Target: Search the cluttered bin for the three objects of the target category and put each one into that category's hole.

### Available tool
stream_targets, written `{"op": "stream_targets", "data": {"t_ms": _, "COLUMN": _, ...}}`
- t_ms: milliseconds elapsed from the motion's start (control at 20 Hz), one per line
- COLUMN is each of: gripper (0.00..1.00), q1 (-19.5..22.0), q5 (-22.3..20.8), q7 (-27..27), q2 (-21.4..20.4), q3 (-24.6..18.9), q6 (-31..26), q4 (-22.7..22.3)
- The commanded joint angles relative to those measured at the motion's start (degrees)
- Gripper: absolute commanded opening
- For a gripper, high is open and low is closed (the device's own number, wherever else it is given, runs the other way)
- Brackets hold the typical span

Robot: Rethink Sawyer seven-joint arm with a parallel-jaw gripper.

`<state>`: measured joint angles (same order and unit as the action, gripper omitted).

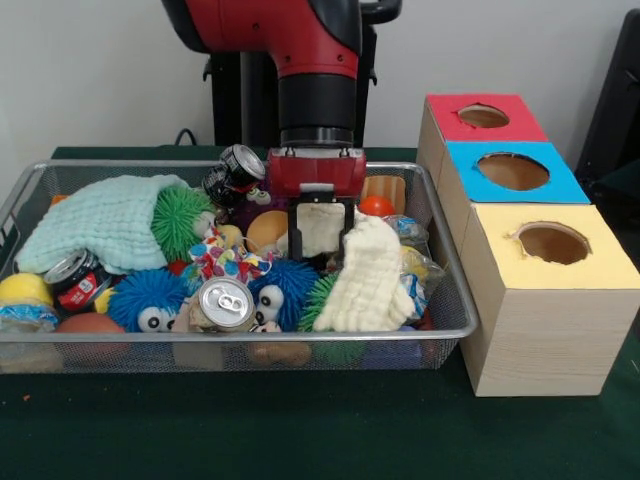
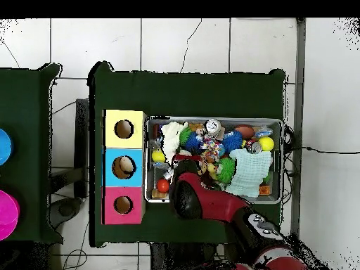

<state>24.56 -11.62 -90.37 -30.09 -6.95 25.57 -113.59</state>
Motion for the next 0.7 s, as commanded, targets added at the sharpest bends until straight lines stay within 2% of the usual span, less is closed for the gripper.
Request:
{"op": "stream_targets", "data": {"t_ms": 50, "gripper": 1.0, "q1": -5.32, "q5": 7.66, "q7": -7.87, "q2": -13.07, "q3": 3.53, "q6": -18.97, "q4": -1.97}}
{"op": "stream_targets", "data": {"t_ms": 200, "gripper": 1.0, "q1": -7.3, "q5": 8.1, "q7": -7.08, "q2": -15.96, "q3": 5.44, "q6": -22.88, "q4": -0.95}}
{"op": "stream_targets", "data": {"t_ms": 300, "gripper": 1.0, "q1": -7.58, "q5": 7.29, "q7": -7.35, "q2": -16.75, "q3": 5.52, "q6": -23.61, "q4": -0.14}}
{"op": "stream_targets", "data": {"t_ms": 400, "gripper": 1.0, "q1": -9.05, "q5": 6.53, "q7": -7.62, "q2": -16.63, "q3": 7.29, "q6": -21.53, "q4": 1.31}}
{"op": "stream_targets", "data": {"t_ms": 450, "gripper": 1.0, "q1": -11.17, "q5": 6.79, "q7": -7.53, "q2": -15.84, "q3": 10.26, "q6": -19.87, "q4": 2.67}}
{"op": "stream_targets", "data": {"t_ms": 700, "gripper": 1.0, "q1": -13.41, "q5": 6.02, "q7": -7.81, "q2": -10.6, "q3": 15.35, "q6": -13.96, "q4": 5.69}}
